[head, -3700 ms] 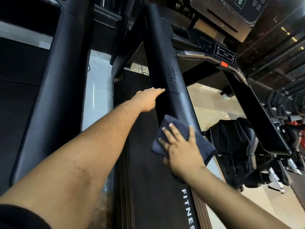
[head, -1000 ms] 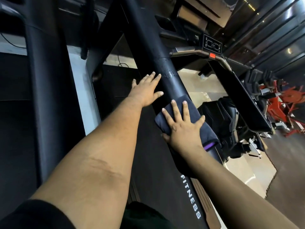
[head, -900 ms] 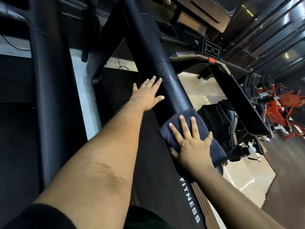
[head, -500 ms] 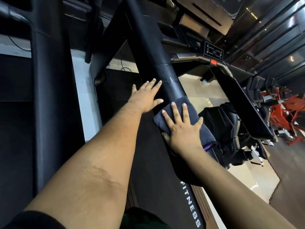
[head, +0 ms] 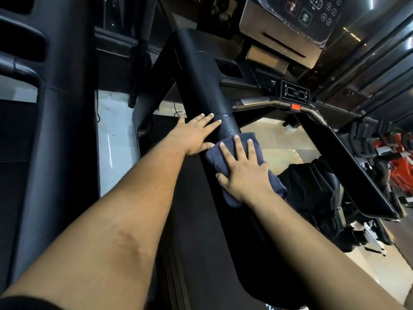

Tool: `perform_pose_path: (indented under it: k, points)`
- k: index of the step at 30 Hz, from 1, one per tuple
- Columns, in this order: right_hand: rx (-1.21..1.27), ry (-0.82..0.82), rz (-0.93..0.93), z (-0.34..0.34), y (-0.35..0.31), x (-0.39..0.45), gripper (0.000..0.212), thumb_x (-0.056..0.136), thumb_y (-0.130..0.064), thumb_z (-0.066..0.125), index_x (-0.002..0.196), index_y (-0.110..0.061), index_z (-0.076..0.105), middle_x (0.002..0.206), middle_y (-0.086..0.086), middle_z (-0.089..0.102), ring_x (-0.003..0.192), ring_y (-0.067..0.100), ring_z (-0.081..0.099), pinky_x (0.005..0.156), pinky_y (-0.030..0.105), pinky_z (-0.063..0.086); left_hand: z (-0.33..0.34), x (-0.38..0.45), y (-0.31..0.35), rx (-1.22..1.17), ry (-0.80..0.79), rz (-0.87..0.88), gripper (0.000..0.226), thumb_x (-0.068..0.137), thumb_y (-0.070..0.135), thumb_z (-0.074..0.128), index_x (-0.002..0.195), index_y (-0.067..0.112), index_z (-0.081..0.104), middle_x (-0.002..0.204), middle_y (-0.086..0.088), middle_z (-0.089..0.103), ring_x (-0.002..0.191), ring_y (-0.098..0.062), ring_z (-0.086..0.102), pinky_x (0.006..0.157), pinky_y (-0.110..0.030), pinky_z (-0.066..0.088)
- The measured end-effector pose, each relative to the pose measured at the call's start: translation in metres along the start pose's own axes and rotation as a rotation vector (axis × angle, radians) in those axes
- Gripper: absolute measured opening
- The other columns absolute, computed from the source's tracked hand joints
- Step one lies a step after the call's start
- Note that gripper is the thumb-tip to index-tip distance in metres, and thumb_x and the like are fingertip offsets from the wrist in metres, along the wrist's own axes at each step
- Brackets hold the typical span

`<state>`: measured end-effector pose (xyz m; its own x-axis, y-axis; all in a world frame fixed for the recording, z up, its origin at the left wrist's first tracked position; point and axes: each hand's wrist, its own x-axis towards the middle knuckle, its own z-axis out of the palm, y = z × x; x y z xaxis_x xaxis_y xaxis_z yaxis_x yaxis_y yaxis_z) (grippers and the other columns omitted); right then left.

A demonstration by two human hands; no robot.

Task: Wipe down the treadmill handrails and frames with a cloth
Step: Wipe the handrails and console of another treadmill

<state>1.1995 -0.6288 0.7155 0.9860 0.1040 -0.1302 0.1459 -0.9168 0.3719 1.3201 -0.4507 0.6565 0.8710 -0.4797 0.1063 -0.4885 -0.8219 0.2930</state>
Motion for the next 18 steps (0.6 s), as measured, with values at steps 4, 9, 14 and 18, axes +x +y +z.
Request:
perform_pose_path:
  k: [4,9,14,18]
  points:
    - [-0.074,0.038,-0.083,0.022,0.012,-0.059,0.087,0.086,-0.066,0.045,0.161,-0.044,0.008,0.173,-0.002,-0.011,0.158,0.035,-0.005,0.103,0.072,0.037,-0.013,0.022,-0.026,0.077,-0.017,0.043,0.085,0.097,0.071,0.039,0.164,0.035,0.0,0.174,0.002,-0.004,0.16,-0.02,0.003,0.121,-0.068,0.011]
    - [-0.002,-0.003,-0.089,-0.001,0.006,0.017,0.086,0.092,-0.061,0.047,0.159,-0.047,-0.004,0.169,-0.007,-0.025,0.155,0.032,-0.022,0.107,0.071,0.032,-0.032,0.056,-0.036,0.153,-0.007,0.093,0.079,0.098,0.072,0.036,0.164,0.037,0.01,0.173,0.005,0.007,0.159,-0.019,0.007,0.121,-0.066,0.009]
    - [0.07,-0.008,-0.086,-0.021,-0.004,0.095,0.086,0.093,-0.061,0.049,0.161,-0.046,-0.001,0.171,-0.006,-0.019,0.156,0.032,-0.018,0.109,0.073,0.03,-0.046,0.073,-0.043,0.147,0.02,0.039,0.055,0.109,0.052,0.03,0.161,0.039,0.023,0.171,0.009,0.019,0.159,-0.016,0.012,0.123,-0.063,0.011]
    - [-0.039,0.001,-0.18,-0.006,0.006,0.03,0.084,0.092,-0.058,0.044,0.162,-0.042,0.0,0.171,-0.002,-0.018,0.156,0.031,-0.019,0.114,0.069,0.025,-0.04,0.07,-0.052,0.133,0.02,0.039,0.053,0.11,0.047,0.03,0.161,0.039,0.022,0.171,0.009,0.019,0.158,-0.017,0.014,0.122,-0.062,0.014]
